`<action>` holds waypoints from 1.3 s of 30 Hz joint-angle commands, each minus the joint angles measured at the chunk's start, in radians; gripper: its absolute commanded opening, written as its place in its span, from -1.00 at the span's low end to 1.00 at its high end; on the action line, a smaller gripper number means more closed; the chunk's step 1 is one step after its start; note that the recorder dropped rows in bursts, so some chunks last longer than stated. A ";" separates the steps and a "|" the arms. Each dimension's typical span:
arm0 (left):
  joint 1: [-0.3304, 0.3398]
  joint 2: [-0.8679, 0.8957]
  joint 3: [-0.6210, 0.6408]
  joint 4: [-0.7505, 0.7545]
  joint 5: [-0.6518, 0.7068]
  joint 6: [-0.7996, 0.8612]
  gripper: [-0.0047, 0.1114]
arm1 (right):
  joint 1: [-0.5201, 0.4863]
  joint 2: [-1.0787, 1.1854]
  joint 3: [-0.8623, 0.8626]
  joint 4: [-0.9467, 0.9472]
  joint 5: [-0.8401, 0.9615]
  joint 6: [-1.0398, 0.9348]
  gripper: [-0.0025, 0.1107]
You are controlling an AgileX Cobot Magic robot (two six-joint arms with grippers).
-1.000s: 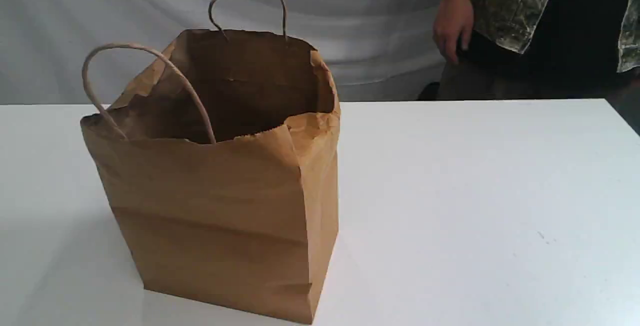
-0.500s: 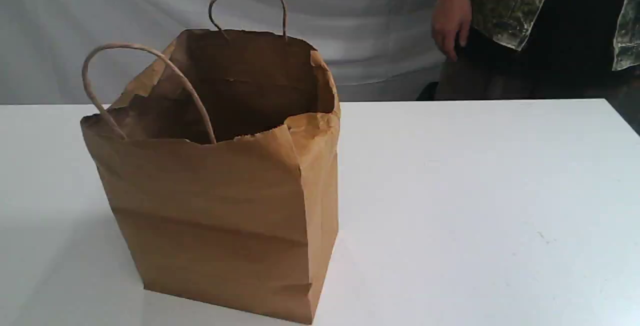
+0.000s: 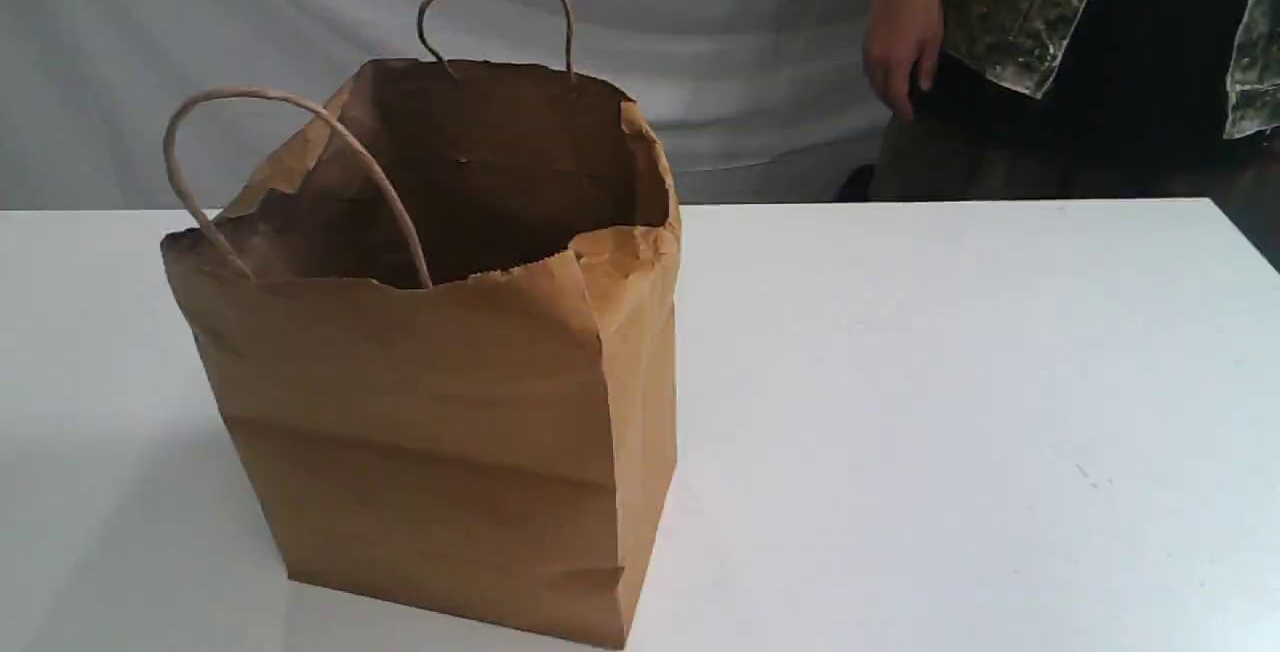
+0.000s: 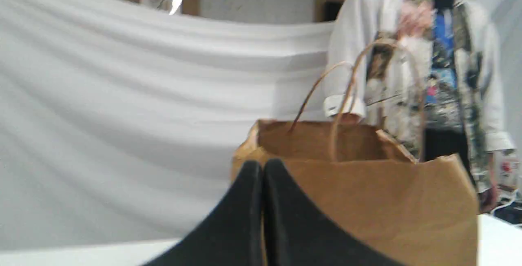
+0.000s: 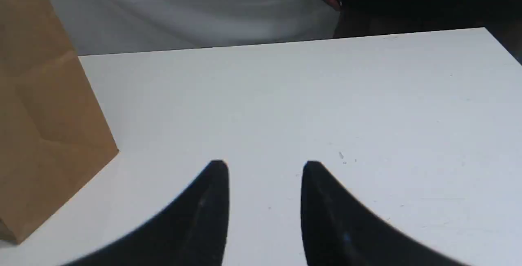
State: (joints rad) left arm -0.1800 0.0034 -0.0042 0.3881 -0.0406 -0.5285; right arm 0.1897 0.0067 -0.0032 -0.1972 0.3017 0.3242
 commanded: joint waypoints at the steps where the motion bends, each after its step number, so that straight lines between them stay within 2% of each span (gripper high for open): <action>1: 0.025 -0.003 0.004 -0.018 0.183 -0.023 -0.92 | -0.007 -0.007 0.003 -0.006 -0.001 0.000 -0.42; 11: 0.051 -0.003 0.004 -0.048 0.437 -0.128 -0.92 | -0.007 -0.007 0.003 -0.006 -0.001 -0.007 -0.42; 18: 0.051 -0.003 0.004 -0.055 0.438 -0.112 -0.92 | -0.007 -0.007 0.003 -0.006 -0.001 -0.007 -0.42; 26: 0.051 -0.003 0.004 -0.055 0.425 0.105 -0.92 | -0.007 -0.007 0.003 -0.006 -0.001 -0.002 -0.42; 39: 0.054 -0.003 0.004 -0.039 0.425 0.115 -0.92 | -0.007 -0.007 0.003 -0.006 -0.001 -0.002 -0.42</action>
State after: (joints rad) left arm -0.1290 0.0034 -0.0042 0.3427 0.3947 -0.4235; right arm 0.1897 0.0067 -0.0032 -0.1972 0.3017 0.3242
